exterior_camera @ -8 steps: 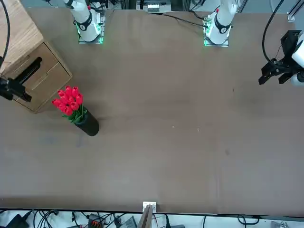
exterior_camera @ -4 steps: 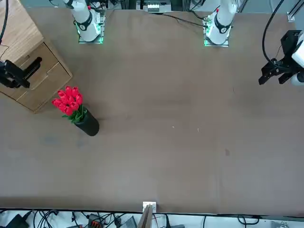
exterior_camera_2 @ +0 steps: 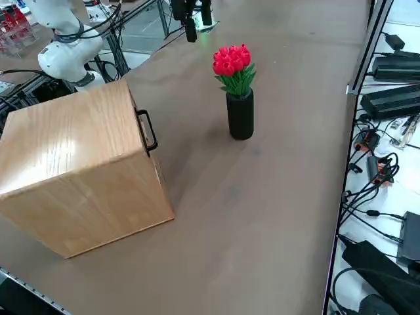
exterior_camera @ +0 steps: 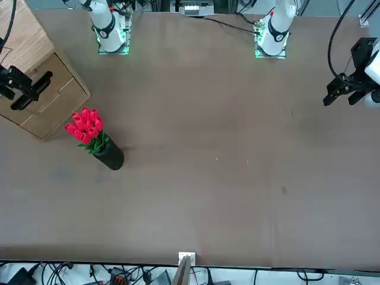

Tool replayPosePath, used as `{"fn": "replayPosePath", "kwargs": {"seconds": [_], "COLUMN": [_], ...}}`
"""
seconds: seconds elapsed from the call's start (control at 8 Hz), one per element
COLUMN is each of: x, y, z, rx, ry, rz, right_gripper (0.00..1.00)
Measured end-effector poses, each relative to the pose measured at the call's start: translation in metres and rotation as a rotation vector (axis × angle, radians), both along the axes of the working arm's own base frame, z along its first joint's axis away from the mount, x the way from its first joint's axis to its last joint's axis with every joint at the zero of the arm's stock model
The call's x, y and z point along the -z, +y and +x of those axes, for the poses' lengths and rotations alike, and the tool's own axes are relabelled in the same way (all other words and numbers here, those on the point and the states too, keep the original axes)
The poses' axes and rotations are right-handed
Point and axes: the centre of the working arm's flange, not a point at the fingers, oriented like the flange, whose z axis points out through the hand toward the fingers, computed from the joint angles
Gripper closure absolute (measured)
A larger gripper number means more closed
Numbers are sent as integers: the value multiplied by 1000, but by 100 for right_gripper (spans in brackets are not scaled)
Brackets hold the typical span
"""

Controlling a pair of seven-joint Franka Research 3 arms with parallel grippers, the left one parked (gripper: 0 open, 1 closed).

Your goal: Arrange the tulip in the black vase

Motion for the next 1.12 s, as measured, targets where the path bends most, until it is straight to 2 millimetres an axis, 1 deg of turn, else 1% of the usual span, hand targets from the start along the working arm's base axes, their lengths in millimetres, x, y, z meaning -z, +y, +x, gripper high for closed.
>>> {"fn": "replayPosePath", "kwargs": {"seconds": [0.25, 0.5, 0.88, 1.12], "x": [-4, -5, -6, -6], "y": [7, 9, 14, 16], "z": [-3, -4, -4, -4], "rx": [-43, -77, -44, -42], "ry": [-3, -2, -8, -8], "rz": [-35, -37, 14, 19], "right_gripper": [0, 0, 0, 0]}}
